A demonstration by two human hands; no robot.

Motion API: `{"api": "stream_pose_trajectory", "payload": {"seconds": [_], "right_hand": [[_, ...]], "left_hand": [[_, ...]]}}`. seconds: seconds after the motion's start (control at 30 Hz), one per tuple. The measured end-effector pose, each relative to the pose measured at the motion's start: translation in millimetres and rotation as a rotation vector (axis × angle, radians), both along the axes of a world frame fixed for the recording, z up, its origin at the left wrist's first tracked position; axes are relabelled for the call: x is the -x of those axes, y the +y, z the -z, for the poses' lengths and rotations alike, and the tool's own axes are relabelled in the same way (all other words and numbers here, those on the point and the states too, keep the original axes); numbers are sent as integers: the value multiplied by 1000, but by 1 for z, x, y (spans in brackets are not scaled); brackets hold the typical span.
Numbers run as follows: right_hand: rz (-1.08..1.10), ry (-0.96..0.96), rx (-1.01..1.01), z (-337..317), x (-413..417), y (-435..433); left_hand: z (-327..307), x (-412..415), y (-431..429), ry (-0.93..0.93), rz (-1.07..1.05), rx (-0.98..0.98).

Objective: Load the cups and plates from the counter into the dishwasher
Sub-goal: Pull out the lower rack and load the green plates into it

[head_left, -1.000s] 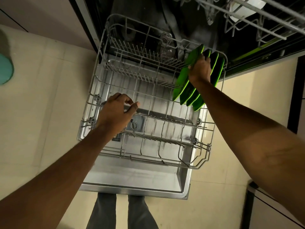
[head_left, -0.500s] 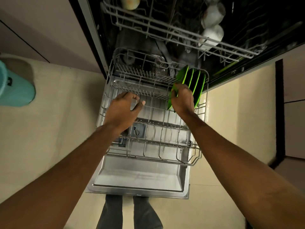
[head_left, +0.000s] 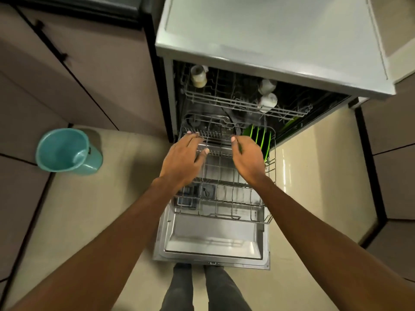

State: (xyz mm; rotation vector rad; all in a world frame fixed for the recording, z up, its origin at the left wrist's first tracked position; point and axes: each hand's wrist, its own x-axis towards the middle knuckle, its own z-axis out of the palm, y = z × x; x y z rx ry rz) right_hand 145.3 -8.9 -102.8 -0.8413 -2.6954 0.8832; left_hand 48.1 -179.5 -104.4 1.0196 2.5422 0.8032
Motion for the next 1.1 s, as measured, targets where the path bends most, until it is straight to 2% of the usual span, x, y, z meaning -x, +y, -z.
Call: {"api": "stream_pose_trajectory", "payload": {"seconds": [0.17, 0.37, 0.6, 0.87, 1.1], "right_hand": [[-20, 97, -3, -67, -5, -55], [-86, 165, -65, -123, -9, -100], [-165, 349, -61, -173, -16, -149], [-303, 395, 19, -216, -3, -219], [-427, 433, 25, -249, 41, -292]], "left_hand": [[-55, -6, -41, 131, -4, -19], [-111, -13, -91, 156, -113, -48], [-164, -29, -164, 216, -282, -99], [-207, -53, -241, 230, -426, -148], [-245, -23, -317, 332, -528, -155]]}}
